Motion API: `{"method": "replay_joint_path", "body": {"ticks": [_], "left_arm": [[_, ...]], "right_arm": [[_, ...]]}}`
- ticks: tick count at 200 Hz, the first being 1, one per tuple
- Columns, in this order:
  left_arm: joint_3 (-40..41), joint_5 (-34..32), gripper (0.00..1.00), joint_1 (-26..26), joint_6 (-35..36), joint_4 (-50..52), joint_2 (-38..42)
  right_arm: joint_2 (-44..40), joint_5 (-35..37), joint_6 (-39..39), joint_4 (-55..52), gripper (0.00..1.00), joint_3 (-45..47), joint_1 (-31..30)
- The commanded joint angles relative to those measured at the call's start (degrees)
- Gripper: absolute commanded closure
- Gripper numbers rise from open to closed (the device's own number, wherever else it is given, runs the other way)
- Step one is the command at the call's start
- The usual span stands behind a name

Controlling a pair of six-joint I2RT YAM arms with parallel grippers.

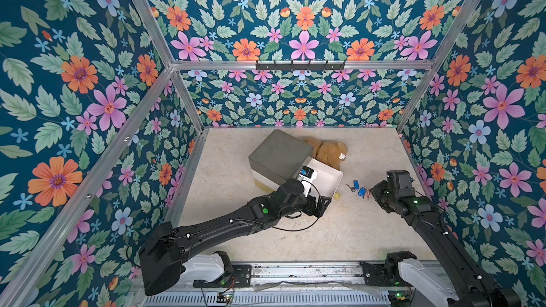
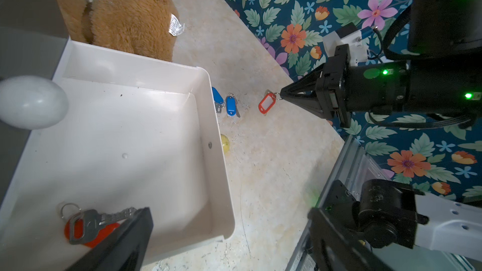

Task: Take the keys out of the drawer
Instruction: Place the key at the center of the board.

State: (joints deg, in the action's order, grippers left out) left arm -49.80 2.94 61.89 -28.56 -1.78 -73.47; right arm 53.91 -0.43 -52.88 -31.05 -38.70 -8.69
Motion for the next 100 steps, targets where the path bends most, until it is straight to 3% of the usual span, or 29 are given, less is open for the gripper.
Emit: {"method": "replay_joint_path", "body": {"ticks": [1,100], "left_arm": [[-0.64,-0.57,0.01,0.34,0.08,-2.26,-1.17],[-2.14,0.09,0.01,0.51,1.22,-1.38,-2.98]], "right_arm": [[0.78,-3.68,-2.12,4.57,1.00,1.50,1.01],[4.85,-6.65,-3.37,11.07,1.00,6.58,3.60]]}}
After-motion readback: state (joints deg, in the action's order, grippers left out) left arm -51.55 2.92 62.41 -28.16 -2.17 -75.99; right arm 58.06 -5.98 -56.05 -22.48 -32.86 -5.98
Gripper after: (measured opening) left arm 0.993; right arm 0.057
